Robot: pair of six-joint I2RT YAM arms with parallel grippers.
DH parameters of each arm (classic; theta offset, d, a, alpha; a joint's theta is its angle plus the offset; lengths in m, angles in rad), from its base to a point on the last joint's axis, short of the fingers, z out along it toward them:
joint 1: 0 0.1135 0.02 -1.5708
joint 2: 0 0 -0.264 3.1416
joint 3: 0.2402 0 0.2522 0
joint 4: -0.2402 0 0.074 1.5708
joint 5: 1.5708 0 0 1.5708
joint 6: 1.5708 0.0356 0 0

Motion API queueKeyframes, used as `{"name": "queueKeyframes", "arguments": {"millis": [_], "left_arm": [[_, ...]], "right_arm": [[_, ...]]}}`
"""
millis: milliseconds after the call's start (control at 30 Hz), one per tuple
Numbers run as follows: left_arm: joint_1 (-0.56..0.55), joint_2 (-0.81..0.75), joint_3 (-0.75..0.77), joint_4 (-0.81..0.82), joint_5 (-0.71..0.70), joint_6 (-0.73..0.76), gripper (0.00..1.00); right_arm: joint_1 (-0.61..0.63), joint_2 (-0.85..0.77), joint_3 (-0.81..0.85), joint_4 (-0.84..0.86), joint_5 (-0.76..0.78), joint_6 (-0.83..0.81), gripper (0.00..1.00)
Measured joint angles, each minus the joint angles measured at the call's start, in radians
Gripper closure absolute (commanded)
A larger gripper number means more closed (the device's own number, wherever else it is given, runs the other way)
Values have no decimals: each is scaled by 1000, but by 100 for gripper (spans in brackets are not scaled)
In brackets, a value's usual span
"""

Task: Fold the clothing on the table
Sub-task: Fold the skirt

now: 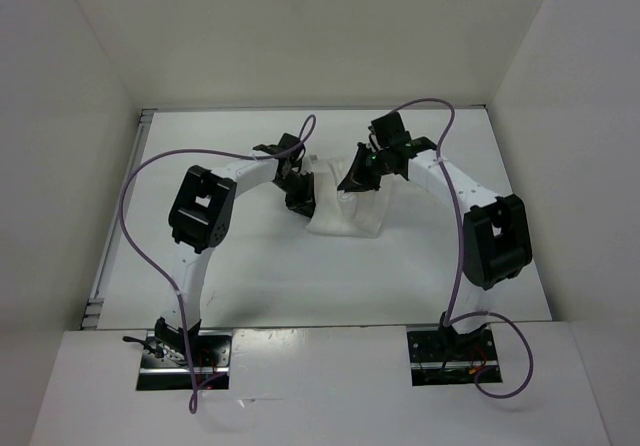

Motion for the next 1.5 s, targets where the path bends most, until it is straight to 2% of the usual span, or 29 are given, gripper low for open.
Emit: {"name": "queueKeyframes", "arguments": {"millis": [267,300,367,433,633,800,900,1033,1133,1200,1333,1500], "left_arm": [[4,0,0,1,3,0,88],[4,0,0,1,3,0,88],[4,0,0,1,3,0,88],[4,0,0,1,3,0,88],[4,0,0,1,3,0,88],[18,-5,0,-11,-18,4,88],[37,-43,6,-57,-111,26,85],[51,-142,88,-149,-311,69,84],[51,-252,175,-180,-375,112,83],[51,-326,206,-175,-333,137,82],[48,-402,187,-113,-130,161,82],[50,-299,-14,7,77,153,83]], "right_arm": [[28,53,6,26,-2,10,100],[29,58,6,37,-4,13,95],[31,67,6,56,-5,20,91],[35,77,6,76,-7,28,71],[49,96,6,156,-25,46,54],[60,63,6,175,-20,46,54],[60,-16,6,160,33,40,61],[35,-152,4,140,101,26,77],[-13,-228,-22,134,132,18,80],[-37,-245,-50,130,155,16,81],[-56,-244,-116,97,185,16,81],[-58,-249,-137,55,212,17,81]]}}
